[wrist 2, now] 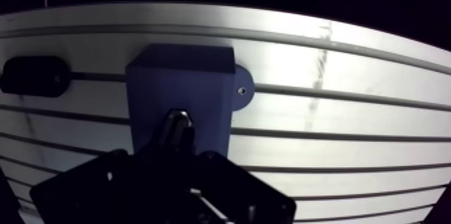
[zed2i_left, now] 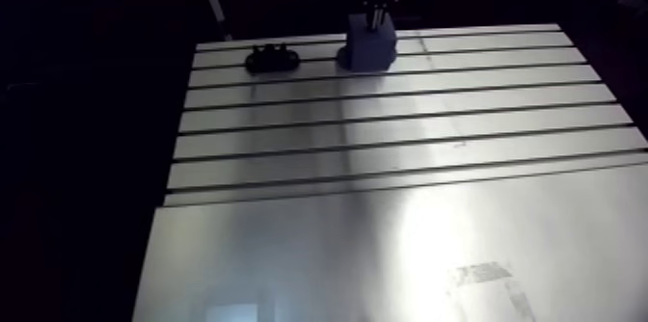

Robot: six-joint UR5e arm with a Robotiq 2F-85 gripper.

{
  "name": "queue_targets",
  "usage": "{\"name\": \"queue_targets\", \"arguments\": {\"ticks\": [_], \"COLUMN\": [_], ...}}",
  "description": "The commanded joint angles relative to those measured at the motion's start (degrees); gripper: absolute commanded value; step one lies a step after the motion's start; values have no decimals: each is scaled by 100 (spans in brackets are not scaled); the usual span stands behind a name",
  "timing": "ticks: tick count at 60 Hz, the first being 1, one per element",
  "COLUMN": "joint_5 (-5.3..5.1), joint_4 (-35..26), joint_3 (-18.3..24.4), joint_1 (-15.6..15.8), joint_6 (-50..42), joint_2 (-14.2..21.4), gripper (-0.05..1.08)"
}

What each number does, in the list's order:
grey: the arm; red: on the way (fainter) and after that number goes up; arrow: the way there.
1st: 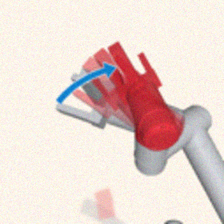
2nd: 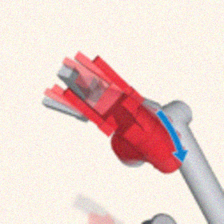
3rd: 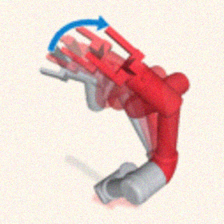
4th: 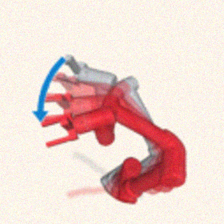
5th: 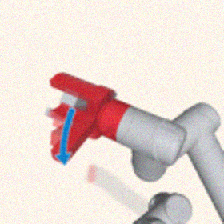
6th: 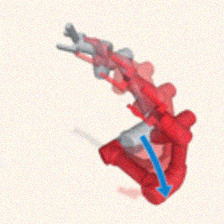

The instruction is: Pick up the M10 bolt and insert it into the hex recess until seated.

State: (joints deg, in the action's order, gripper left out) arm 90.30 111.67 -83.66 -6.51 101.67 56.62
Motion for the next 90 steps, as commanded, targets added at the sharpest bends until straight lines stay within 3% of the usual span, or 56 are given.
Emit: {"name": "queue_targets", "arguments": {"ticks": [1, 90], "joint_5": [0, -26], "joint_4": [1, 52], "joint_3": [-5, -15], "joint_1": [0, 0], "joint_6": [-1, 103], "joint_2": [1, 139], "gripper": [108, 108]}}
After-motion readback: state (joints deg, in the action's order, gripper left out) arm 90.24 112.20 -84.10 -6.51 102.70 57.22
